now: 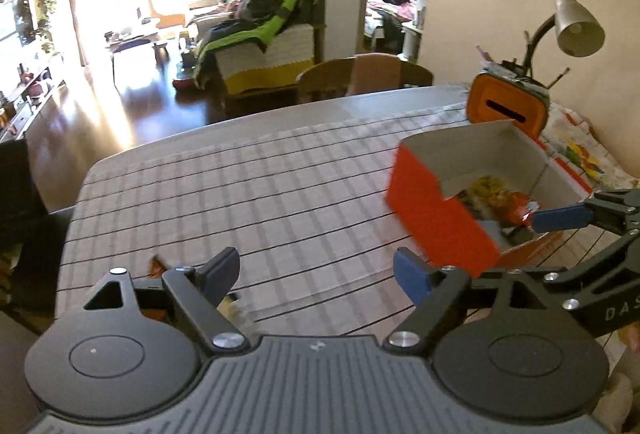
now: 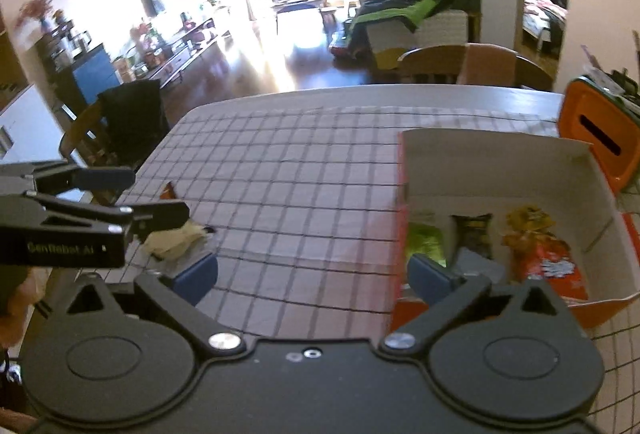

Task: Organize snacks
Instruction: 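Withdraw both tools from the box toward the remaining snacks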

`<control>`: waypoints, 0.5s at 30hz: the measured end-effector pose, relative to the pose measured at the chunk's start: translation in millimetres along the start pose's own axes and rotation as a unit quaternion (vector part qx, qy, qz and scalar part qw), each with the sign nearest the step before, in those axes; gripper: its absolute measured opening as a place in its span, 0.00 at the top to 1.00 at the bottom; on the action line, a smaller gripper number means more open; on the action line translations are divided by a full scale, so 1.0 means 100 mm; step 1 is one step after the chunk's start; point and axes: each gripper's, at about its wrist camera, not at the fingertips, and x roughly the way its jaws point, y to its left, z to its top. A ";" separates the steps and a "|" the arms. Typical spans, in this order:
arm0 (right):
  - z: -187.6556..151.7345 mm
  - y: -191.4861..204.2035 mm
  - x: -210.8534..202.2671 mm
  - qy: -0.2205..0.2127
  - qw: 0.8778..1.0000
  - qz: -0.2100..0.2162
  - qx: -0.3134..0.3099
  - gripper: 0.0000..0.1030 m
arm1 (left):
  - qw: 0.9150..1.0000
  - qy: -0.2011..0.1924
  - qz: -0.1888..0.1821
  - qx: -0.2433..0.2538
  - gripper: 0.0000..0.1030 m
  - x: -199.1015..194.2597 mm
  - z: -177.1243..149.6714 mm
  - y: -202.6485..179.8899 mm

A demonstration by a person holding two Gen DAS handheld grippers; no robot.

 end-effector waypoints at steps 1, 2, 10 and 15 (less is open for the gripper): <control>-0.01 0.05 0.03 0.001 1.000 0.002 -0.004 0.01 | 1.000 0.002 0.002 -0.002 0.18 -0.02 -0.04 0.08; -0.01 0.11 0.05 0.002 1.000 0.005 -0.007 0.00 | 1.000 0.005 0.004 -0.005 0.18 -0.03 -0.07 0.16; -0.14 0.63 0.31 0.024 0.999 0.020 -0.037 0.00 | 0.998 0.047 0.027 -0.009 0.17 0.01 -0.33 0.80; -0.21 0.96 0.53 0.045 0.997 0.031 -0.050 0.00 | 0.997 0.060 0.040 -0.003 0.17 0.11 -0.41 1.10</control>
